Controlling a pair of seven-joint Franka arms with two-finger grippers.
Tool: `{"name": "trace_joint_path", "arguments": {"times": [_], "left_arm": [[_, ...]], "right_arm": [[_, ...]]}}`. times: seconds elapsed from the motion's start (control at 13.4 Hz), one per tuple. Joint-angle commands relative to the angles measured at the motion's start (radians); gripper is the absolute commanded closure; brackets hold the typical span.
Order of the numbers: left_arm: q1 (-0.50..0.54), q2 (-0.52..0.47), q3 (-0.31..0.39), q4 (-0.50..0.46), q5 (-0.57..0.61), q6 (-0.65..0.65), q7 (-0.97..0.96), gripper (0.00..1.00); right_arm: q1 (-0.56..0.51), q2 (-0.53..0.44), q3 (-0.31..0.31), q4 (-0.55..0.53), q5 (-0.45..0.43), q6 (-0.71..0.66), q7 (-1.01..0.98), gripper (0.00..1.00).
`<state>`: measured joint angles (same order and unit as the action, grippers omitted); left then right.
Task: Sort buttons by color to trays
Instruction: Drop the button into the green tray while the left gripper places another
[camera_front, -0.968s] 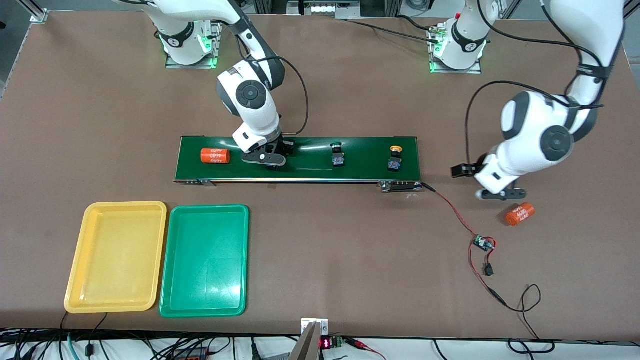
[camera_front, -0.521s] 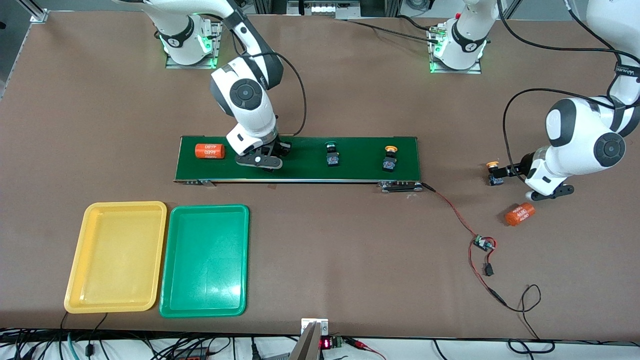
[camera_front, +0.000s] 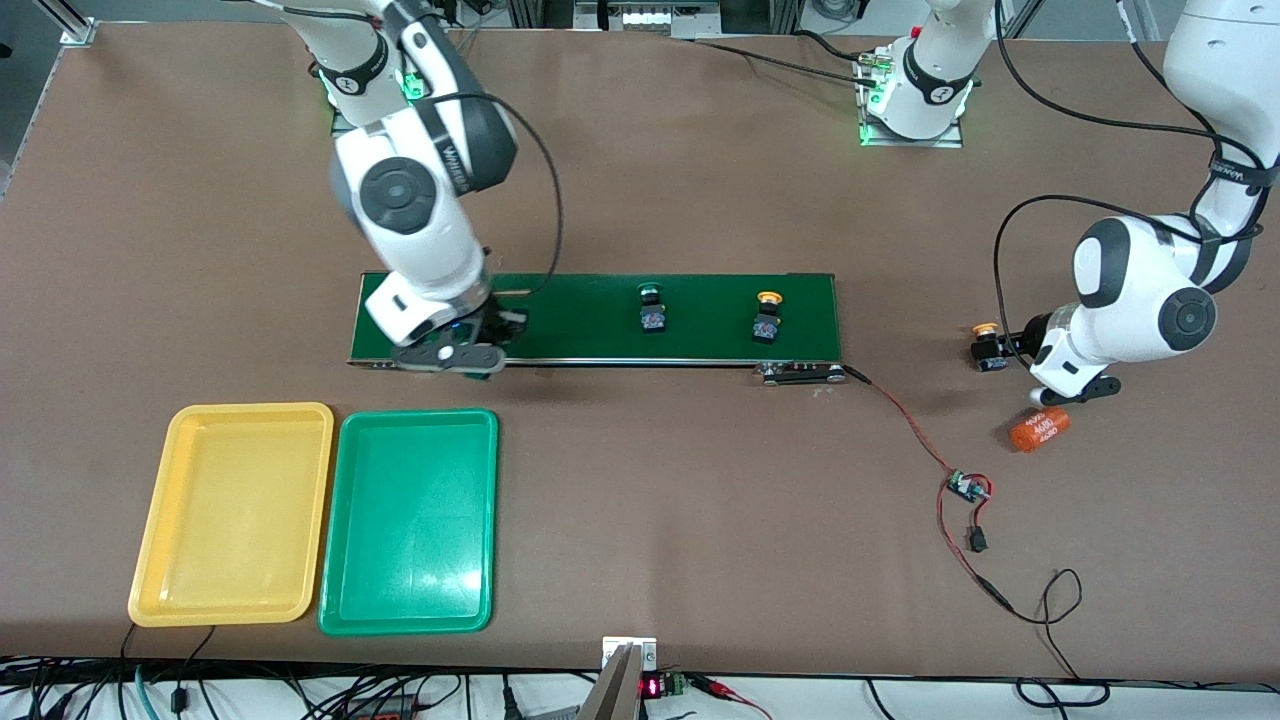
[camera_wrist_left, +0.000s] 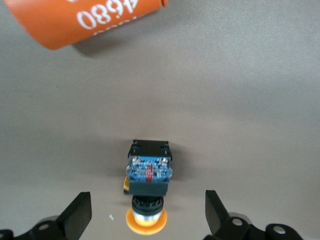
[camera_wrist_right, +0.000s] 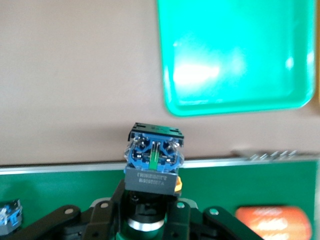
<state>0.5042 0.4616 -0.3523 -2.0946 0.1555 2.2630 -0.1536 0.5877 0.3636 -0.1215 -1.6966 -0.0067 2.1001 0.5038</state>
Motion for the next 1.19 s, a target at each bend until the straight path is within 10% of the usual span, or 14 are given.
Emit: {"name": "trace_joint_path", "arguments": {"times": [0.0,0.22,0.6,0.89,1.12], "left_arm": [[0.004,0.025,-0.004,0.007,0.067,0.013,0.006,0.02],[0.002,0.032,-0.004,0.004,0.068,0.003,0.008,0.23],[-0.001,0.006,-0.007,0.004,0.068,-0.014,0.009,0.96],[-0.065,-0.105,-0.016,0.014,0.058,-0.075,0.062,1.00],[-0.194,-0.170,-0.031,0.031,0.047,-0.126,0.063,1.00]], "right_arm": [[-0.093,0.078,-0.012,0.098,-0.006,-0.023,-0.150,0.99],[-0.190,0.196,-0.010,0.224,0.005,-0.022,-0.319,0.99],[-0.224,0.340,-0.010,0.268,0.011,0.105,-0.372,0.98],[-0.229,0.403,-0.010,0.268,0.010,0.186,-0.413,0.95],[-0.226,0.417,-0.010,0.267,0.010,0.187,-0.412,0.69]]}}
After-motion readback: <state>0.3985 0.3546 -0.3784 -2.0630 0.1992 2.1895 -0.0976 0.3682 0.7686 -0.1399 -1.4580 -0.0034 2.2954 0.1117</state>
